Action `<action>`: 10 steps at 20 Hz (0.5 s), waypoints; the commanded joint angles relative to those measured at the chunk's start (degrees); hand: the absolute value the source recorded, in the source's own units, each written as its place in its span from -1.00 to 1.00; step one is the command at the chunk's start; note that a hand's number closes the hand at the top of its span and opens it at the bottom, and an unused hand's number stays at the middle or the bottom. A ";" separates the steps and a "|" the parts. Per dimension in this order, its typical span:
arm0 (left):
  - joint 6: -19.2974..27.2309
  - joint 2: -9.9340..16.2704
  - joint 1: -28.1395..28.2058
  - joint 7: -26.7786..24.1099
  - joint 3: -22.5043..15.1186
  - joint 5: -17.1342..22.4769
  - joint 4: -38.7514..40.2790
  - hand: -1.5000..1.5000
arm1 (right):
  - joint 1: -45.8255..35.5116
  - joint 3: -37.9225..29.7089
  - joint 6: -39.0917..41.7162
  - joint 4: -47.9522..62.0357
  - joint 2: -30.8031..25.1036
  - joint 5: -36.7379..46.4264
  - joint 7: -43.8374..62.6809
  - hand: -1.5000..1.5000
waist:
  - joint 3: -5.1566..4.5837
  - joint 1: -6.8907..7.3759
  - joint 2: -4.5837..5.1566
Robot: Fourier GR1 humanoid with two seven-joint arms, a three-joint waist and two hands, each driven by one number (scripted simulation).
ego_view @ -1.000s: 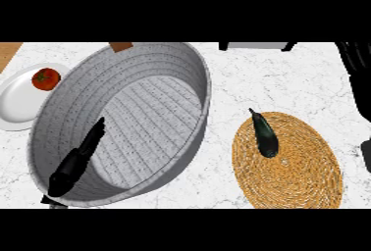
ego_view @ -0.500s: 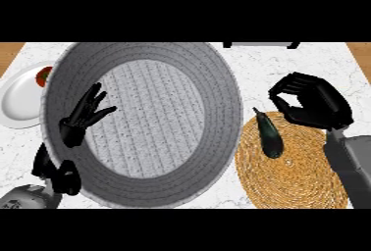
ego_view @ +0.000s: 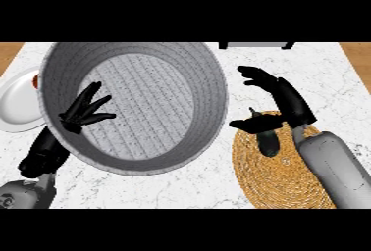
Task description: Pick the eggplant from the placemat and place it in the basket
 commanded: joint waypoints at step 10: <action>0.94 -0.44 -1.73 1.67 -0.11 -2.51 0.40 0.00 | -19.50 5.09 30.85 4.28 -19.21 2.36 27.15 -1.00 | 0.03 0.98 0.36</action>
